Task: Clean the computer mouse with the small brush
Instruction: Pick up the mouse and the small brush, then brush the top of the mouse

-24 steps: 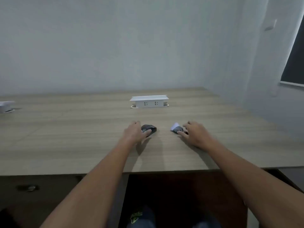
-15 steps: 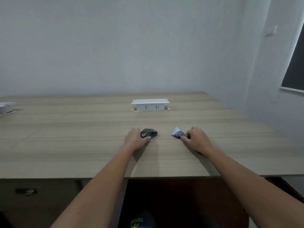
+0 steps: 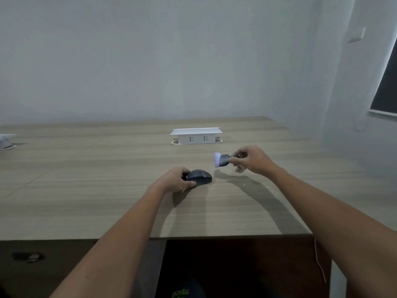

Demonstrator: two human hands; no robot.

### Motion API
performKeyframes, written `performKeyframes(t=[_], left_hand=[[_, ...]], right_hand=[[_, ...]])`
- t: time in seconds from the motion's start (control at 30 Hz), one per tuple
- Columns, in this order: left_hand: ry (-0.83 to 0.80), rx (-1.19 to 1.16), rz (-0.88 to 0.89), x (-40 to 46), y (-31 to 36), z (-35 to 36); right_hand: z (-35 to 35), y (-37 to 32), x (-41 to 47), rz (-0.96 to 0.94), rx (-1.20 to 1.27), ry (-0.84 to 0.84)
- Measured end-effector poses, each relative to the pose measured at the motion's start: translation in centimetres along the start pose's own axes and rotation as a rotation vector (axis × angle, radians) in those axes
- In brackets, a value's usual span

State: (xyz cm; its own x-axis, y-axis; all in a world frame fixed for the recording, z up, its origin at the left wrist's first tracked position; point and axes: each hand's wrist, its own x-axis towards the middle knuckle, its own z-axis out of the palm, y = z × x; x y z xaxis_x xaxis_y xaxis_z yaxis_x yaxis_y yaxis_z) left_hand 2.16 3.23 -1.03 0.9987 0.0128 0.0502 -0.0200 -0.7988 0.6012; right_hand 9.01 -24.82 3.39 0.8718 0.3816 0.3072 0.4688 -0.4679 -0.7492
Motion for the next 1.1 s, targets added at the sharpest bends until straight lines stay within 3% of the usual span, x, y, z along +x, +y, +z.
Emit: performKeyframes(t=[0.13,0.3,0.57,0.7,0.8,0.9,0.97,1.03,1.1], left_hand=[[-0.083,-0.002,0.075,0.4,-0.1,-0.5],[-0.135,0.003,0.119,1.1,0.1,-0.7],[-0.116,-0.044,0.146,2.1,-0.5,-0.4],[-0.131,-0.047,0.154,2.3,-0.5,-0.6],[-0.13,-0.04,0.153,2.5,-0.4,-0.7],[-0.133,-0.016,0.166,2.7,-0.4,-0.8],[-0.136,-0.016,0.164,2.8,-0.5,-0.8],[-0.138,-0.008,0.167,2.9,-0.5,-0.8],[-0.138,-0.007,0.17,3.0,-0.4,-0.8]], right_hand=[[0.6,-1.6,1.3,0.002,0.117,-0.138],[2.2,-2.1,2.8,0.01,0.145,-0.192],[2.7,-1.6,3.8,0.024,0.135,-0.177],[2.1,-0.9,4.2,0.048,-0.055,-0.154],[1.9,-1.2,4.5,0.008,0.047,-0.098],[2.2,-1.8,4.5,-0.007,0.158,-0.218],[2.4,-1.9,4.7,-0.007,0.022,-0.255],[2.4,-2.1,4.9,-0.007,-0.091,-0.193],[2.3,-2.4,5.0,-0.024,-0.012,-0.158]])
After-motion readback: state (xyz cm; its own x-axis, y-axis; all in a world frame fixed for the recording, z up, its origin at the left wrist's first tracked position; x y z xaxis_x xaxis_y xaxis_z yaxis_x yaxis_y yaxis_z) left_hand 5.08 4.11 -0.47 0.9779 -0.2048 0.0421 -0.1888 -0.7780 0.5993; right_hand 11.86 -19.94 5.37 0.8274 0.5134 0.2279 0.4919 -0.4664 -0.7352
